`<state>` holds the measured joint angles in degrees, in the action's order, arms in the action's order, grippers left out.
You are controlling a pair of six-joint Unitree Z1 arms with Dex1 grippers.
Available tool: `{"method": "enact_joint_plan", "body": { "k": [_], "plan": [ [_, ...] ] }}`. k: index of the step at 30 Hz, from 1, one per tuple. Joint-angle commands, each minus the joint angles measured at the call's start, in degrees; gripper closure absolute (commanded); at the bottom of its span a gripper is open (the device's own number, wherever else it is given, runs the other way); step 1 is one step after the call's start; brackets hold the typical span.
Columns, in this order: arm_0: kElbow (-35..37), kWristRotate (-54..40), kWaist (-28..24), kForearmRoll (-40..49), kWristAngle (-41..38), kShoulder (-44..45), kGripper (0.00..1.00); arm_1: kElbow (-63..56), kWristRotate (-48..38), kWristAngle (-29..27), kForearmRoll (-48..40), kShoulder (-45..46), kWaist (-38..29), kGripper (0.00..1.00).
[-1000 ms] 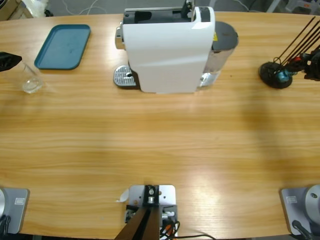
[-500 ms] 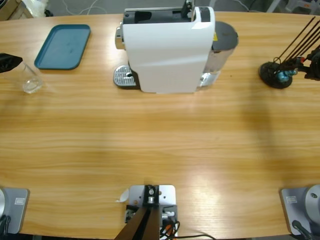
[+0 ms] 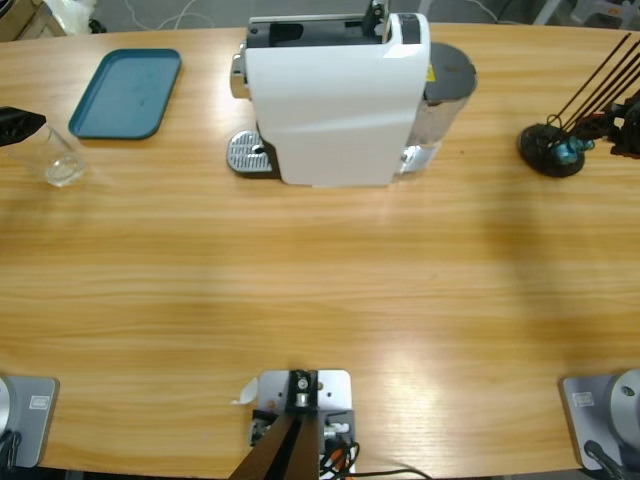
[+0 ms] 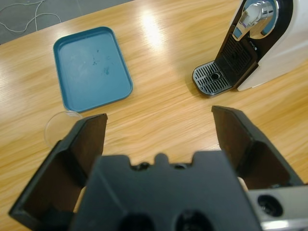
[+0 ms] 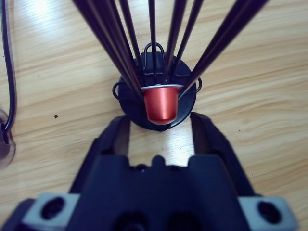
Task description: Pour coffee
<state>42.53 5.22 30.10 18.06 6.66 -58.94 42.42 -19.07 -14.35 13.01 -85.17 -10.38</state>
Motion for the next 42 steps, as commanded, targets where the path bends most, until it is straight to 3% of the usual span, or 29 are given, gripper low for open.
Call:
{"method": "enact_joint_plan", "body": {
  "k": [1,3,19,36,38,42],
  "plan": [
    [-2.3,-0.6,0.7,-0.7,0.5,-0.4,0.055,-0.2,0.8,-1.6,-1.3,-2.0,1.2,0.745],
    [-2.3,-0.6,0.7,-0.8,0.5,-0.4,0.055,-0.3,0.8,-1.8,-1.3,-2.1,1.2,0.864],
    [-2.4,-0.6,0.8,-0.8,0.4,-0.4,0.055,-0.3,0.7,-2.3,-0.4,-0.4,1.2,0.915],
    [-2.7,-0.6,0.9,-2.0,0.0,0.8,0.055,21.1,3.3,-4.0,25.2,9.1,0.3,0.915],
    [-2.7,-0.5,0.9,-2.2,-0.1,0.8,0.055,24.0,3.8,-4.1,27.6,9.2,0.3,0.996],
    [-2.9,-0.5,0.9,-2.5,-0.1,1.1,0.055,27.1,4.0,-4.4,30.2,9.5,0.0,1.0]
  ]
}}
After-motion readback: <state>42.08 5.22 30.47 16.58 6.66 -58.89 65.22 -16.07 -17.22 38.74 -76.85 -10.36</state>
